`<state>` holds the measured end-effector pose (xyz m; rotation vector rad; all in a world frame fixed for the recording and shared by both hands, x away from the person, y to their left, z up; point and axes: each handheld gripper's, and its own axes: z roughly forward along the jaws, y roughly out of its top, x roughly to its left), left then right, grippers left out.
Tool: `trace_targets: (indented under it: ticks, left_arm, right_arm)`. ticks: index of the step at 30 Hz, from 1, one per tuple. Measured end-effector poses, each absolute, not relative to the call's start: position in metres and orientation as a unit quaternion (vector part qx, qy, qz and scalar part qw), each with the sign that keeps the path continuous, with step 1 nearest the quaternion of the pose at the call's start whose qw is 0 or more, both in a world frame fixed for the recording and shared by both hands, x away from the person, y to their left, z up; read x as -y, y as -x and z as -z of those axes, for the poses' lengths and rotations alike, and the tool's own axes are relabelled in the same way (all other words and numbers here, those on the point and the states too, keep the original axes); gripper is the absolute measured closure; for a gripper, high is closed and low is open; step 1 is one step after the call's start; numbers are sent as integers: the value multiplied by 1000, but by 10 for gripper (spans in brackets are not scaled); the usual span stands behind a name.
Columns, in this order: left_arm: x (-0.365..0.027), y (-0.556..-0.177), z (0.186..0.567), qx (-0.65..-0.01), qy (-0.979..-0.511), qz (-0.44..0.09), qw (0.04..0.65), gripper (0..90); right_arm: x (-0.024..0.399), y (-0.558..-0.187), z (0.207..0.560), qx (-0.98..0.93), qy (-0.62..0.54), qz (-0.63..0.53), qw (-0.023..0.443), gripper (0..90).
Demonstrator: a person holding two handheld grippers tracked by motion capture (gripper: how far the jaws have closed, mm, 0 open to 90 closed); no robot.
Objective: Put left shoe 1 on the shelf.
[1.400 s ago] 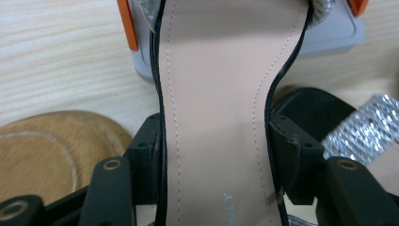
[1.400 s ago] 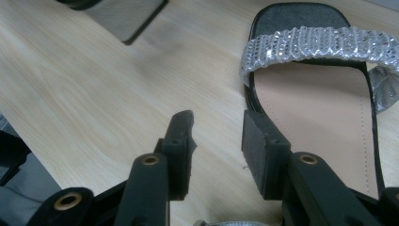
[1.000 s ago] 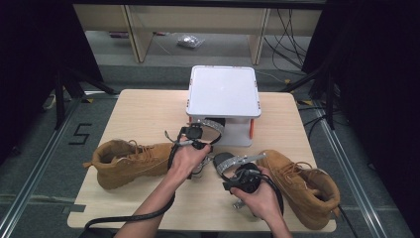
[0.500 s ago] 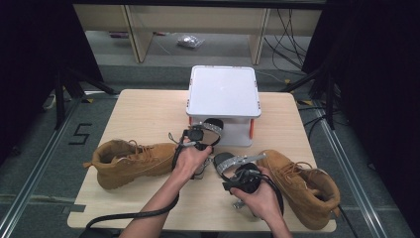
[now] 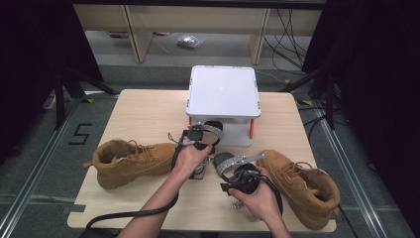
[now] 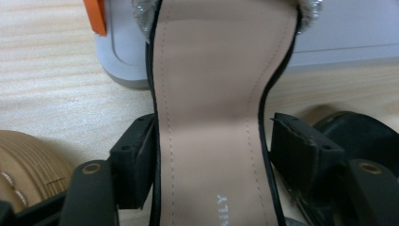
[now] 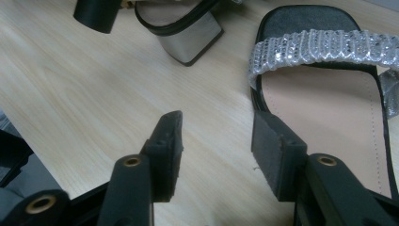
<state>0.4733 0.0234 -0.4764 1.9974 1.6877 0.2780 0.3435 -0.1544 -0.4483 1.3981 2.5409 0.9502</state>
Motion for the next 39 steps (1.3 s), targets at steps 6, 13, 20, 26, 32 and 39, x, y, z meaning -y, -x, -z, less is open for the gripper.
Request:
trace_targets:
  ticks: [6,13,20,26,32,39]
  left_arm:
    - [-28,-469,463,-601,-739,-121,279,302]
    - [-37,-457,443,-588,-743,-115,297,335]
    - [-53,-439,421,-558,-751,-137,325,488]
    - [-72,-427,412,-524,-766,-149,341,731]
    - [-88,-417,392,-469,-770,-184,392,886]
    - [-87,-426,361,-406,-747,-245,465,897]
  right_arm:
    - [155,-343,448,-830,-459,-315,41,517]
    - [156,-343,447,-830,-459,-314,43,513]
    - [155,-343,446,-829,-460,-316,45,511]
    - [153,-343,447,-830,-458,-315,46,511]
    - [148,-343,447,-829,-456,-321,49,533]
    - [137,-344,448,-828,-448,-332,61,708]
